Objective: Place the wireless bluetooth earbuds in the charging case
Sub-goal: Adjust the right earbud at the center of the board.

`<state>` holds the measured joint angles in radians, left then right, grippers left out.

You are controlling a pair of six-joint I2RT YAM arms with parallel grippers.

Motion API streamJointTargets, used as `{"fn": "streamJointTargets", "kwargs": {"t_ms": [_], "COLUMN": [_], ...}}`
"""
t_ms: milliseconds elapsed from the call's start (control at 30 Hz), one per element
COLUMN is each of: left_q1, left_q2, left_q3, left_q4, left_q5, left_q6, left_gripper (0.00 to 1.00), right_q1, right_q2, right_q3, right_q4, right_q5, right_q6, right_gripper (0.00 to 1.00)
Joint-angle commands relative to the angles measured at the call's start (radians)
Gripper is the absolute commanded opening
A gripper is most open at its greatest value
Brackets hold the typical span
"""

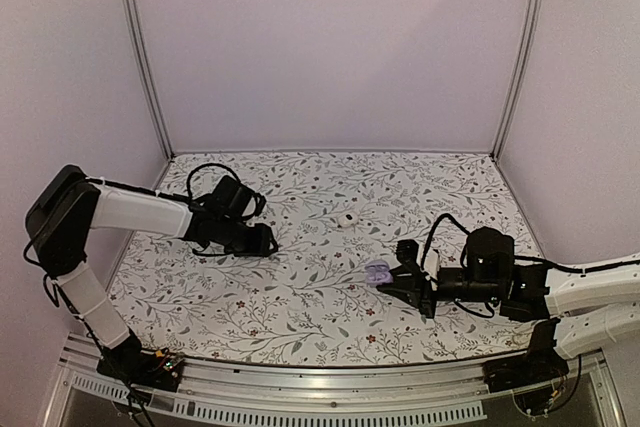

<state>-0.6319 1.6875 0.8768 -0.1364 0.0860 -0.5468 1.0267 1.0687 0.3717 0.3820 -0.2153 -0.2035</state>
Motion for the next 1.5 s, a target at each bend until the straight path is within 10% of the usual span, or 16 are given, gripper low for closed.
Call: {"fn": "streamJointTargets", "kwargs": {"t_ms": [0, 1100, 1467], "left_q1": [-0.038, -0.149, -0.121], "left_q2": [0.018, 0.142, 0.116], "left_q3": [0.041, 0.131, 0.177], "left_q4": [-0.074, -0.324, -0.262], "left_q5": [-0.082, -0.395, -0.26], "left_q6": [-0.074, -0.016, 0.172], "left_gripper": [0.5, 0.55, 0.47], "right_q1": [0.003, 0.003, 0.003], "right_q2": [0.0, -0.018, -0.016], "right_q3": [0.001, -0.004, -0.002], "right_q4": [0.014, 0.007, 0.005], "right_q5": [0.004, 0.013, 0.007], "right_q6": [0.003, 0.007, 0.01], "right_gripper": [0.0, 0.0, 0.0]}}
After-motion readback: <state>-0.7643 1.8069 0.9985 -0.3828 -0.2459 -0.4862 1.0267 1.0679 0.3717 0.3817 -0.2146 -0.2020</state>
